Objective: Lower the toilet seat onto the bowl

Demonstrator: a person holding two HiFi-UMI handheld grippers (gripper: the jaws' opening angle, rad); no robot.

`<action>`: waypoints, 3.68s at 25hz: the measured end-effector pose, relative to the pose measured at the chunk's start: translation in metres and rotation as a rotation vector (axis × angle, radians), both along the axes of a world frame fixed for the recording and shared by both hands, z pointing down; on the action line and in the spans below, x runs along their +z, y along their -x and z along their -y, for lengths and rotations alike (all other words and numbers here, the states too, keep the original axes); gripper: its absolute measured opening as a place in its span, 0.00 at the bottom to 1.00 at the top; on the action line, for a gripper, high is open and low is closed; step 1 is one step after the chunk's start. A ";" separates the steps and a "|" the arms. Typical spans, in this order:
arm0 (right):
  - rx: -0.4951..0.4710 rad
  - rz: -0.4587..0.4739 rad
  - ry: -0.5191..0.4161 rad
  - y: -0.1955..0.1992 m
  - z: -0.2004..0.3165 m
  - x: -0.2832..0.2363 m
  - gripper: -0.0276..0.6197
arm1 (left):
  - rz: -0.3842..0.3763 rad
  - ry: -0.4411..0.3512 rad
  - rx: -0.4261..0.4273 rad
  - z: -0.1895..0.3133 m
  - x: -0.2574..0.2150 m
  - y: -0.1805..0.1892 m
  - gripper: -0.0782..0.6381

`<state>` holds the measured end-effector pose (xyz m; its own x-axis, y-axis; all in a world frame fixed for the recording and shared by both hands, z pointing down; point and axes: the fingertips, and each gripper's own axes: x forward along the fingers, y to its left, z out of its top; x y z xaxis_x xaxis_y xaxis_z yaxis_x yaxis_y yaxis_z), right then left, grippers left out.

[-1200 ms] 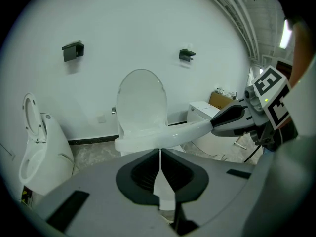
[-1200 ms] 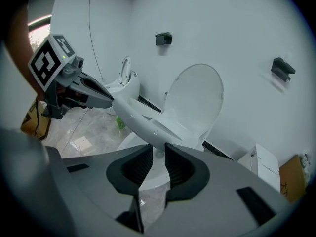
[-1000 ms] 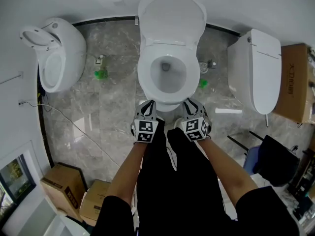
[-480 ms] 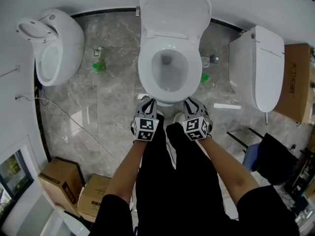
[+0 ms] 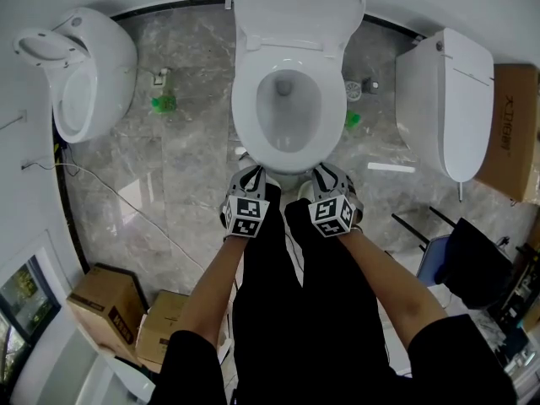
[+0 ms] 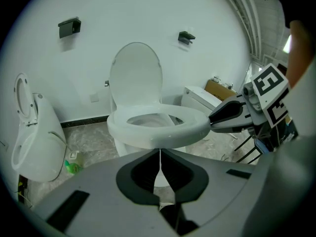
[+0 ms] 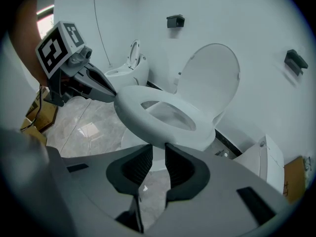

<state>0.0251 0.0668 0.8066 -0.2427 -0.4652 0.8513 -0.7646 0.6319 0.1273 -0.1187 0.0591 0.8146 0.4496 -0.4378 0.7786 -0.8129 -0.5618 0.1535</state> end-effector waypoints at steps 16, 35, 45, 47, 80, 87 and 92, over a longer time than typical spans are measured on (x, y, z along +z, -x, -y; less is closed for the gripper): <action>-0.007 0.037 0.121 0.001 -0.028 0.064 0.18 | 0.035 0.082 0.034 -0.029 0.070 0.002 0.14; -0.026 0.093 0.133 -0.002 -0.043 0.133 0.14 | 0.089 0.182 0.053 -0.048 0.143 -0.001 0.14; -0.068 0.081 0.149 -0.001 -0.047 0.164 0.13 | 0.103 0.207 0.064 -0.051 0.175 0.001 0.13; -0.063 0.080 0.150 -0.001 -0.047 0.169 0.13 | 0.105 0.209 0.057 -0.052 0.180 0.001 0.13; -0.015 0.165 0.248 -0.023 -0.038 0.185 0.12 | 0.090 0.204 -0.017 -0.059 0.198 -0.004 0.13; 0.035 0.271 0.196 -0.044 -0.027 0.102 0.11 | -0.052 0.112 -0.172 -0.041 0.101 -0.022 0.13; 0.101 0.330 0.096 -0.048 -0.023 0.003 0.10 | -0.092 0.096 -0.192 -0.045 0.016 -0.038 0.13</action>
